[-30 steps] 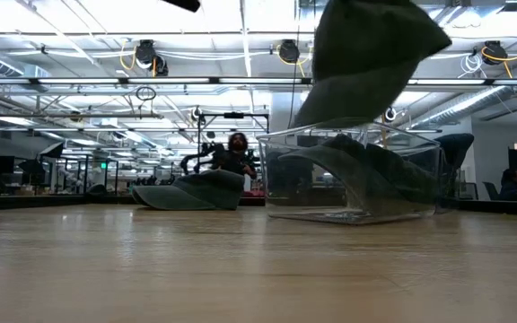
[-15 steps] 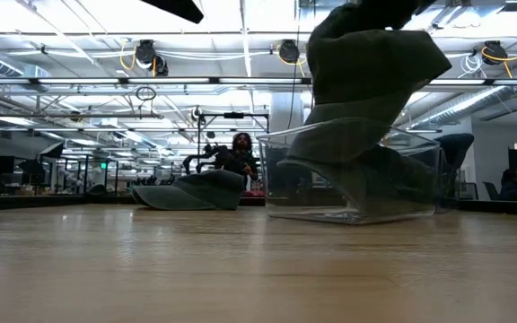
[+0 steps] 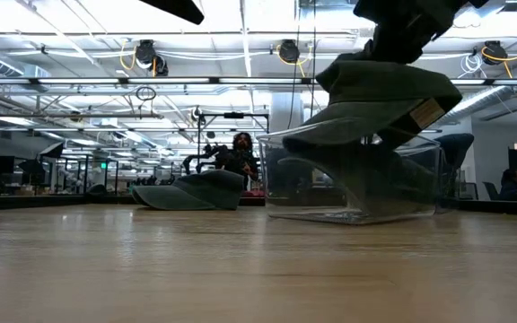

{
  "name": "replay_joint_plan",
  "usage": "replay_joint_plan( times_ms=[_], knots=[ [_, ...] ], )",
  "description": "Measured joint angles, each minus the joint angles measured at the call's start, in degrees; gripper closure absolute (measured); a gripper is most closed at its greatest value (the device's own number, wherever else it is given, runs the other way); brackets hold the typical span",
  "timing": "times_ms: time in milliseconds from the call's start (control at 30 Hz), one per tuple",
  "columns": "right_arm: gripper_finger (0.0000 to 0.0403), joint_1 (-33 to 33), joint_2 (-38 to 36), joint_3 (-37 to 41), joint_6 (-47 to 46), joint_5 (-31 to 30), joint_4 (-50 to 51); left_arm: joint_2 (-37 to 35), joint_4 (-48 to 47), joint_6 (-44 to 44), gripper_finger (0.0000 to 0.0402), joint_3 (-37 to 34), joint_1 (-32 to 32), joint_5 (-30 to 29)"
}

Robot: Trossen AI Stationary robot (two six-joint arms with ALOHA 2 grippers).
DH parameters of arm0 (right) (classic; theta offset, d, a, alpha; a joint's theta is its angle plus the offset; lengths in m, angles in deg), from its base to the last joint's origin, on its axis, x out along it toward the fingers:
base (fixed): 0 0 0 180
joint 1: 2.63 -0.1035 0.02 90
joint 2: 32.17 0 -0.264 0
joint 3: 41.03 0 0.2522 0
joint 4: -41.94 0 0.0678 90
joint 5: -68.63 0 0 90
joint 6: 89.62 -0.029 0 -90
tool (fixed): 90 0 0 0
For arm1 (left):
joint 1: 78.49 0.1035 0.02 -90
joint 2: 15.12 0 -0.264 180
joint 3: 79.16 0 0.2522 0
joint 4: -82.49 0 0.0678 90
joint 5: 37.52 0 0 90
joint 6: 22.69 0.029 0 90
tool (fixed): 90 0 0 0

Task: Pick & Place hat
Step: Put the bottom gray cap into the bottom transparent bin

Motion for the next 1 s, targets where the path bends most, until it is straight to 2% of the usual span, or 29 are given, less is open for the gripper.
replay_joint_plan(
  times_ms=[200, 400, 467, 600, 767, 833, 1000],
  knots=[
    [0.0403, 0.0, 1.13, 0.0, 4.01, -0.14, 1.07, 0.0, 0.0, -0.17, 0.0321, 0.0, 0.0, -0.01],
    [0.0403, 0.19, 5.29, 0.0, 5.8, -0.4, 2.55, 0.0, 0.01, -0.17, 0.0321, 0.0, 0.0, -0.02],
    [0.0403, 0.28, 7.44, 0.0, 6.96, -3.28, 2.39, 0.0, 0.01, -0.17, 0.0321, 0.0, 0.0, -0.02],
    [0.0403, 0.31, 11.11, -0.02, 10.78, -13.49, 2.45, 0.0, -0.01, -0.42, 0.0321, 0.0, 0.0, 0.0],
    [0.0403, 0.16, 13.17, 0.0, 14.77, -20.57, 0.58, 0.0, -0.13, -0.44, 0.0321, 0.0, 0.0, -0.02],
    [0.0403, -0.17, 13.26, 0.0, 15.03, -22.54, -0.23, 0.0, -0.23, -0.5, 0.0321, 0.0, 0.0, -0.02],
    [0.0399, -0.74, 11.98, 0.0, 13.33, -22.63, -3.03, 0.0, -0.34, -1.07, 0.0321, 0.0, 0.0, 0.0]
  ],
)
